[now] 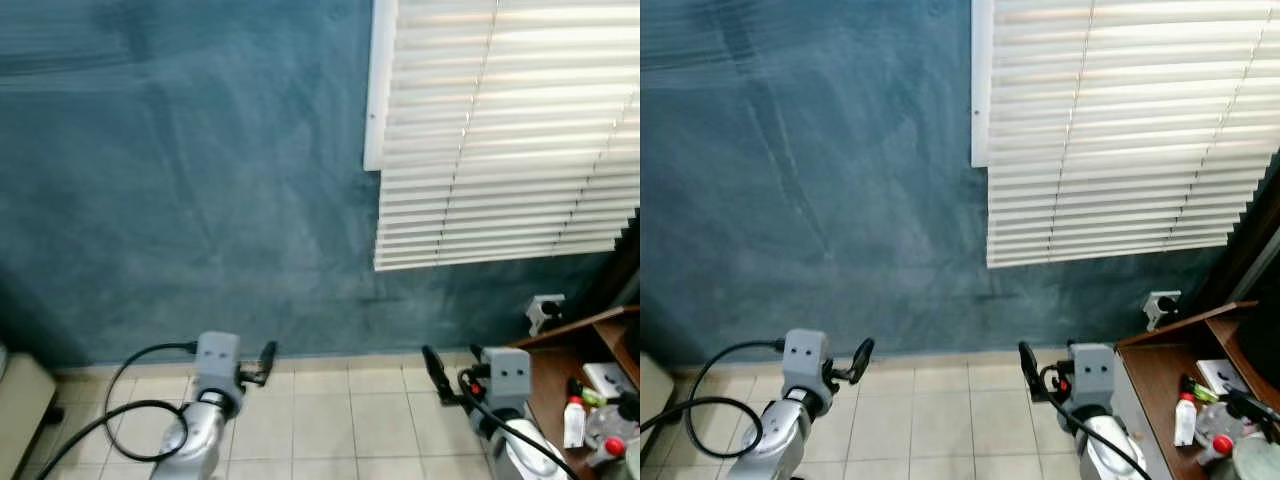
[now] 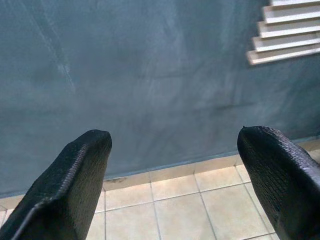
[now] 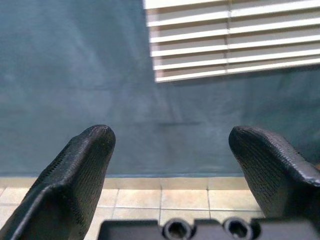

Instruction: Clean up the room

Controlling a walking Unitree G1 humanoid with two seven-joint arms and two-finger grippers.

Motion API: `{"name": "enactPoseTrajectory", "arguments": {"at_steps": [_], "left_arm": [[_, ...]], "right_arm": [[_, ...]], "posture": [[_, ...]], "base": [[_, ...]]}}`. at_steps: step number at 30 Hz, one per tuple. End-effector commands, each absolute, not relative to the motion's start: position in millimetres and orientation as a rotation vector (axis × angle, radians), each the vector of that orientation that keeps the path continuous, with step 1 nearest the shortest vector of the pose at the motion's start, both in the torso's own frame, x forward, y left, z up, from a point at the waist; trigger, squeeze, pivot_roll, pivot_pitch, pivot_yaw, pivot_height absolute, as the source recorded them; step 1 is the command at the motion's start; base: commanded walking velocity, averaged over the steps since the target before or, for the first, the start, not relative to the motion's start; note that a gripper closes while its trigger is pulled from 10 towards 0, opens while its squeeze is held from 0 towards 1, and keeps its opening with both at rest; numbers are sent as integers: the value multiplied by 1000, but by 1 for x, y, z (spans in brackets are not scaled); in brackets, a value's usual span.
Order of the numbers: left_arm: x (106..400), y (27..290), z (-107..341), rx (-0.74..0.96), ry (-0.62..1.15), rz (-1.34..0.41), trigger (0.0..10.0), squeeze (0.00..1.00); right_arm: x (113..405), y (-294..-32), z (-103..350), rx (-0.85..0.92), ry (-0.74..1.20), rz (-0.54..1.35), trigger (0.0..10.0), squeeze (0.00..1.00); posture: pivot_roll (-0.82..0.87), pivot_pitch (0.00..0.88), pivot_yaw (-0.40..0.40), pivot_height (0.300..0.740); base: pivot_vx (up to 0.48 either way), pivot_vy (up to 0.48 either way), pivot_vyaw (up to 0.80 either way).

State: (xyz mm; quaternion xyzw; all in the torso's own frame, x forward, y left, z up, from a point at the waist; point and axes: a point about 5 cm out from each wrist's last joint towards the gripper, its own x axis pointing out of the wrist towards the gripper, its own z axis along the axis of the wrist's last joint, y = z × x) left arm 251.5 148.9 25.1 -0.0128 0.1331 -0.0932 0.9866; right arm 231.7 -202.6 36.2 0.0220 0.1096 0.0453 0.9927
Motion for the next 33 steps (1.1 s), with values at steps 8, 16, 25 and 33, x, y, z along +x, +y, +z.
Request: {"name": "enactPoseTrajectory", "arguments": {"at_steps": [8, 16, 25, 33], "left_arm": [[250, 141, 37, -49, 192, -203, 10000, 0], [215, 160, 50, -120, 164, -128, 10000, 0], [205, 165, 51, -148, 165, -75, 10000, 0], [206, 161, 53, -161, 164, -81, 10000, 0]], "right_arm": [[235, -207, 45, 30, 188, 86, 10000, 0], [227, -192, 54, -4, 176, 215, 10000, 0], [216, -193, 48, -1, 205, 242, 10000, 0], [219, -194, 49, 5, 207, 233, 10000, 0]], "posture": [[-152, 0, 41, 740], [-141, 0, 42, 740], [-121, 0, 19, 740], [-116, 0, 14, 740]], "base": [[480, 0, 0], [480, 0, 0], [0, 0, 0], [0, 0, 0]]}}
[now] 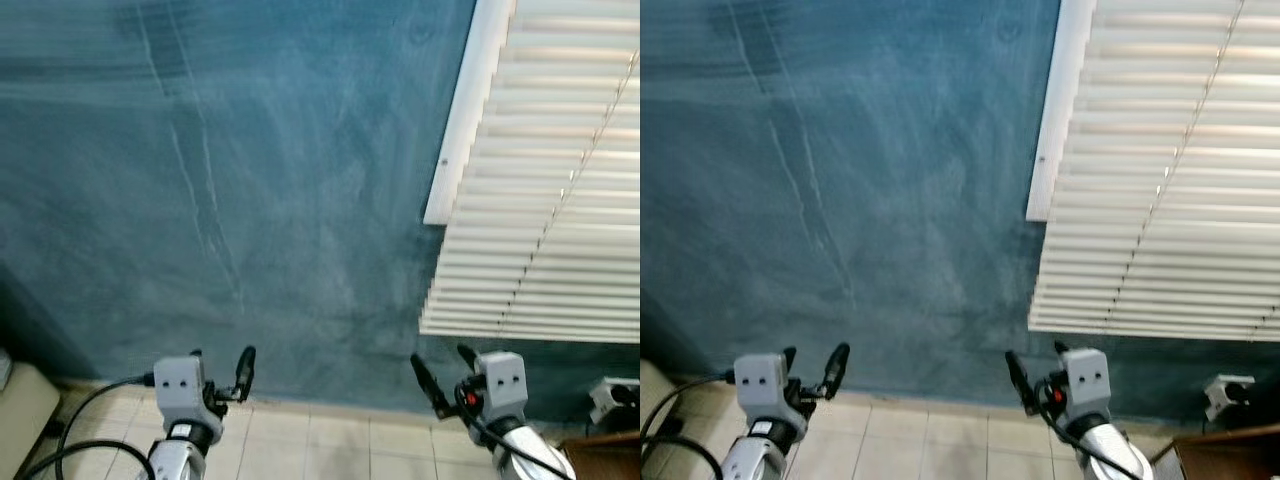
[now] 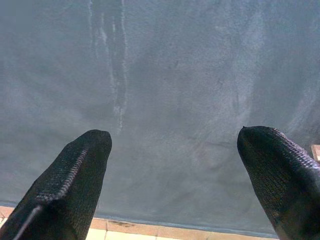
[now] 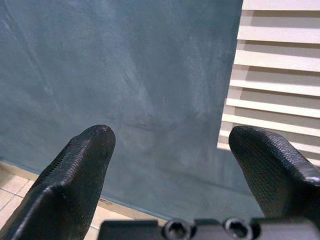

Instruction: Clean up the room

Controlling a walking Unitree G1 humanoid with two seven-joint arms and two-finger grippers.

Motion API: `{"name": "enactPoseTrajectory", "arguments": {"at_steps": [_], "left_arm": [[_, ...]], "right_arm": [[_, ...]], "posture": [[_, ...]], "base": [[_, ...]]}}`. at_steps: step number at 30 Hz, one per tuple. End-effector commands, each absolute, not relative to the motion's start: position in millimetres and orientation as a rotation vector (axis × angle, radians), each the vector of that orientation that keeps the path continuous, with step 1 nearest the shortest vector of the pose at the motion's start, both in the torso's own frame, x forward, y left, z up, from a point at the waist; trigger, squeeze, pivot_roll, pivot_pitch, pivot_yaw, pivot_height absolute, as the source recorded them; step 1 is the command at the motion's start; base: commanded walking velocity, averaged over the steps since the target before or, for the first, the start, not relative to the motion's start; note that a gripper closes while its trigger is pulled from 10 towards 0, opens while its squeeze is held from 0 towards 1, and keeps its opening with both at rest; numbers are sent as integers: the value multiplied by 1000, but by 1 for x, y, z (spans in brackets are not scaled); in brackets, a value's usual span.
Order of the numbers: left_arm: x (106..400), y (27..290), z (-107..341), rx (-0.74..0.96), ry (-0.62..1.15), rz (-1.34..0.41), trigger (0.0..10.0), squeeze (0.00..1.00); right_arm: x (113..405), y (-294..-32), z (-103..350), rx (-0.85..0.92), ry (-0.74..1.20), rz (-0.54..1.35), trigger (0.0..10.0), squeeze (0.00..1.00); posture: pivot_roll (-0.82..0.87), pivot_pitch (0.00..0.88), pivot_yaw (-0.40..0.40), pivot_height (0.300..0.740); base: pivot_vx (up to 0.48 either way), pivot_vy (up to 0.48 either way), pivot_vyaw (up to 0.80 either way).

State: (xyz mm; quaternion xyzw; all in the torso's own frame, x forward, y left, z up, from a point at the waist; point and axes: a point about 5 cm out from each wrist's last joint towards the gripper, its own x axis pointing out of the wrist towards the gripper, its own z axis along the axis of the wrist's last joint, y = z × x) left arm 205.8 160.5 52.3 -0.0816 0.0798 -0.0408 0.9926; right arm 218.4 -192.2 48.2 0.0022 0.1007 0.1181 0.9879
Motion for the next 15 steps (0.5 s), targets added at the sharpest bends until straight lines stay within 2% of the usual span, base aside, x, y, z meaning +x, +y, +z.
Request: {"name": "enactPoseTrajectory", "arguments": {"at_steps": [1, 15], "left_arm": [[206, 161, 53, -161, 164, -81, 10000, 0], [206, 161, 53, -161, 164, -81, 10000, 0]], "right_arm": [[219, -194, 49, 5, 207, 233, 10000, 0], [219, -194, 49, 5, 207, 233, 10000, 0]], "posture": [[-116, 0, 14, 740], [-116, 0, 14, 740]], "base": [[0, 0, 0], [0, 0, 0]]}}
